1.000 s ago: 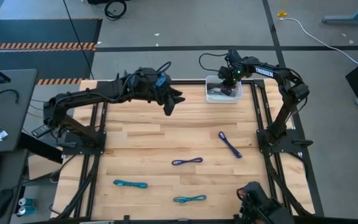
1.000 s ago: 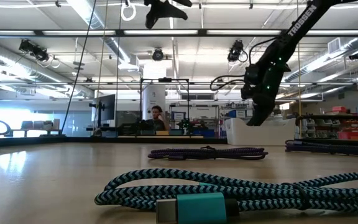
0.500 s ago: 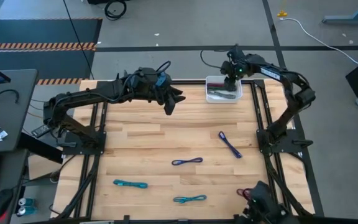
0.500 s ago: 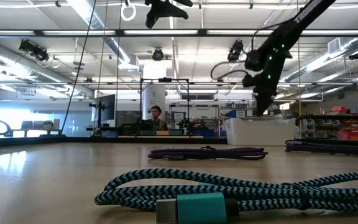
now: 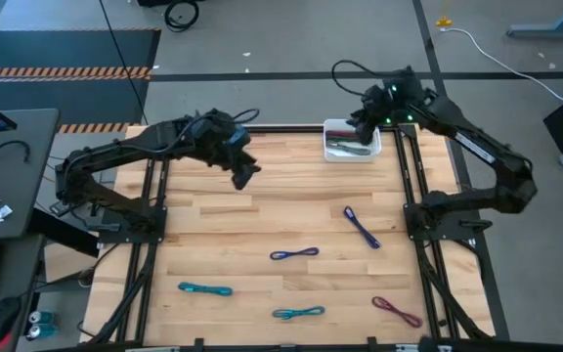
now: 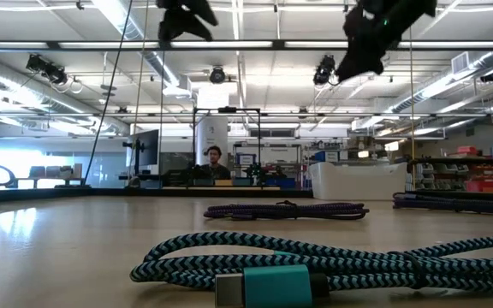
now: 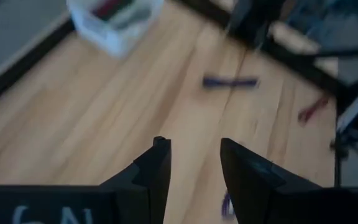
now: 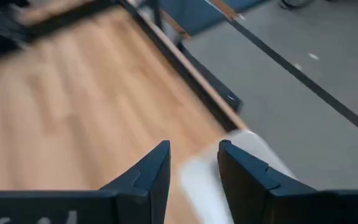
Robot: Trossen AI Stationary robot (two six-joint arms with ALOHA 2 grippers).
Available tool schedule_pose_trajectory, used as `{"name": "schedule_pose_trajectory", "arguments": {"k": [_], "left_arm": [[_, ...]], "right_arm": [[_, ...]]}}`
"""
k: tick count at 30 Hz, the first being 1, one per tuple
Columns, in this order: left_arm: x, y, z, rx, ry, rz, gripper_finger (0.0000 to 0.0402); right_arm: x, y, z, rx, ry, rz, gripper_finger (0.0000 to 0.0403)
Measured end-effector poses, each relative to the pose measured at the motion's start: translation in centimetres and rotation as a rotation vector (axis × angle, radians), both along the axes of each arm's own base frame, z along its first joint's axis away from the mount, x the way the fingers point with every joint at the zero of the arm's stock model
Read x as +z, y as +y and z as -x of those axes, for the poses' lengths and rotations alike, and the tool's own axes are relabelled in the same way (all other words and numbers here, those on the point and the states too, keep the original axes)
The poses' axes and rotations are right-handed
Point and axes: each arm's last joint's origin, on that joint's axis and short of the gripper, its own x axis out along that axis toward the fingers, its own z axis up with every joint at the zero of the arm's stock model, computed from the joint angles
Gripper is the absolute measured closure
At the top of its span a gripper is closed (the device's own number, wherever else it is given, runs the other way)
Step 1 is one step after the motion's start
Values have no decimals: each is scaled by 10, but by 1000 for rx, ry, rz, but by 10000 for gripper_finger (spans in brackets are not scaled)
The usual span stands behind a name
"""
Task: Pick and place USB-C Cables
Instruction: Put the left light blue charger cable into the bin
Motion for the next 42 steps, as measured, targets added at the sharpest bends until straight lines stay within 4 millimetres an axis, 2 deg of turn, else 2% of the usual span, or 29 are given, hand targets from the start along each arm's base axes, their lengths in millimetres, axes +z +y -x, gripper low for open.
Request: {"name": "schedule_pose_trajectory", "arguments": {"k": [3, 6, 11, 15, 18, 23, 28, 36, 42], "left_arm": [[-3, -5, 17, -5, 118, 27, 258], [-8, -10, 28, -26, 228, 34, 259], [-16, -27, 39, -172, 392, -6, 259], [-19, -45, 39, -296, 430, -48, 260], [-28, -55, 46, -328, 462, -76, 260], [-52, -61, 61, -251, 469, 4, 260], [-73, -79, 78, -223, 464, 174, 260], [-90, -139, 97, -582, 549, 225, 260], [-93, -182, 105, -672, 546, 265, 251]], "right_arm": [[10, 27, -3, 40, -70, -37, 270], [10, 50, -6, 83, -107, -98, 272], [-2, 80, -13, 84, -113, -203, 273], [-15, 100, -19, 38, -91, -250, 273], [-23, 112, -25, -8, -92, -251, 273], [-36, 129, -29, -67, -79, -282, 273], [-48, 143, -33, -30, -59, -291, 273], [-62, 153, -37, 125, -5, -186, 273], [-63, 161, -37, 247, 19, -168, 273]]}}
